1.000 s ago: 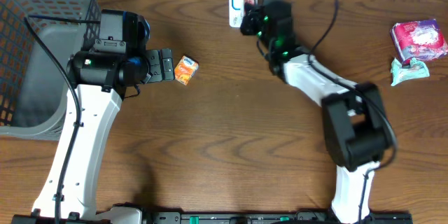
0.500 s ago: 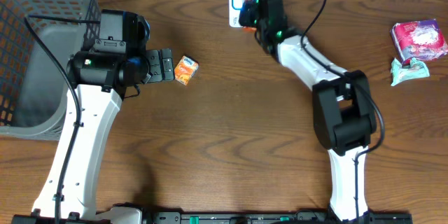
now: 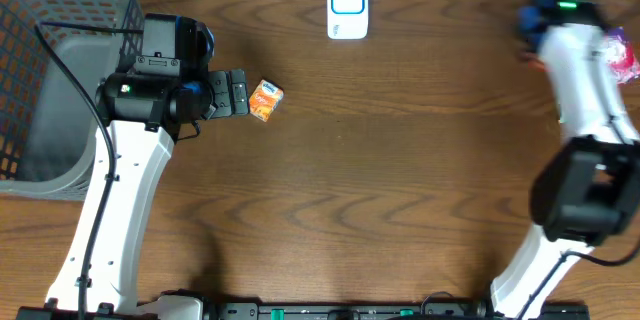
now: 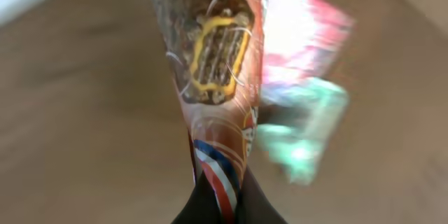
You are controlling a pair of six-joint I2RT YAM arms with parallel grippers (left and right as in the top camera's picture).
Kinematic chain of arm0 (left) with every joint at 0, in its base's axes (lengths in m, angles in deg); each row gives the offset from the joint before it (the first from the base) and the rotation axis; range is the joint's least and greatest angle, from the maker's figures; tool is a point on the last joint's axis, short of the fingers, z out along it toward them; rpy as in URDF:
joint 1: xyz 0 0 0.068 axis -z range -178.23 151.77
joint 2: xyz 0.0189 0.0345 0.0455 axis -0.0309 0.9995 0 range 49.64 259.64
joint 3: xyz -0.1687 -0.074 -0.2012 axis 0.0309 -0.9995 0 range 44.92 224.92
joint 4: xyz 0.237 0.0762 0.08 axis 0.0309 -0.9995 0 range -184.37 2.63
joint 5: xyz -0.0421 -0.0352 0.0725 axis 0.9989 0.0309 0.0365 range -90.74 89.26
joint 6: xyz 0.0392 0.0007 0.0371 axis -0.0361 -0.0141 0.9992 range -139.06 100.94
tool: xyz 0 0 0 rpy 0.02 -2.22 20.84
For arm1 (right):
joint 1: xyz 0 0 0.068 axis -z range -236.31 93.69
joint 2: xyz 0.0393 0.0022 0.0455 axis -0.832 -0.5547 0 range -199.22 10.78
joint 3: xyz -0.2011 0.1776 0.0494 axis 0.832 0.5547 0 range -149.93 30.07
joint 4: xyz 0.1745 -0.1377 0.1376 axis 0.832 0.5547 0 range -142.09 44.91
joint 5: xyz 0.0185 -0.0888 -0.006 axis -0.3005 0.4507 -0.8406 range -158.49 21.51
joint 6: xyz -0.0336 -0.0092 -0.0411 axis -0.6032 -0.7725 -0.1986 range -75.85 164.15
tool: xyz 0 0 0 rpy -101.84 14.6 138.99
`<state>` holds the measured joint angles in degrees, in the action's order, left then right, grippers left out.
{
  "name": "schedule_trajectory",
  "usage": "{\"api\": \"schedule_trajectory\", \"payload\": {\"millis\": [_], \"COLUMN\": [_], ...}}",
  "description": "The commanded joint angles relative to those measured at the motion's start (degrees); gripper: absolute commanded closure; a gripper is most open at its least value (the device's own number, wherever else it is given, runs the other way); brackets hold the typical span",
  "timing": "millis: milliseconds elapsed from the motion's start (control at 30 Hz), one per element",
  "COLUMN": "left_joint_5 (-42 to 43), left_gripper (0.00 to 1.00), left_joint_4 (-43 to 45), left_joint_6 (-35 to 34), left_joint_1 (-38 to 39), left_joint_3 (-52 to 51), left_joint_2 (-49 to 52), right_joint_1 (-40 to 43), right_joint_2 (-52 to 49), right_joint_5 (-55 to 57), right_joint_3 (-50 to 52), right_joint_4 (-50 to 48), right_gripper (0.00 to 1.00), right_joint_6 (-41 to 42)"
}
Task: Scan the item barcode
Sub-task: 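Carry the red snack bar to the right table edge and release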
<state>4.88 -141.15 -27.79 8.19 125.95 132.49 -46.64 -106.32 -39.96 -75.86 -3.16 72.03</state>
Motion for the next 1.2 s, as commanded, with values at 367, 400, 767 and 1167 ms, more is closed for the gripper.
{"api": "schedule_trajectory", "payload": {"millis": [367, 400, 767, 1167], "left_joint_5": [-0.31, -0.33, -0.31, -0.31], "left_gripper": [0.02, 0.02, 0.02, 0.02], "left_joint_4": [-0.17, -0.17, -0.17, -0.17], "left_joint_6": [0.57, 0.57, 0.57, 0.57], "left_joint_1": [-0.24, -0.24, -0.24, -0.24], "left_joint_3": [0.04, 0.04, 0.04, 0.04], "left_joint_2": [0.24, 0.24, 0.24, 0.24], "right_joint_1": [21.57, 21.84, 21.49, 20.39], "right_joint_2": [-6.45, -7.39, -14.34, 1.57], "right_joint_5": [-12.59, -12.61, -16.61, -18.51], "right_joint_3": [0.39, 0.39, 0.39, 0.07], "right_joint_4": [7.28, 7.28, 5.66, 4.98], "right_gripper": [0.99, 0.99, 0.8, 0.68], "right_joint_6": [12.98, 12.98, 13.84, 11.23]}}
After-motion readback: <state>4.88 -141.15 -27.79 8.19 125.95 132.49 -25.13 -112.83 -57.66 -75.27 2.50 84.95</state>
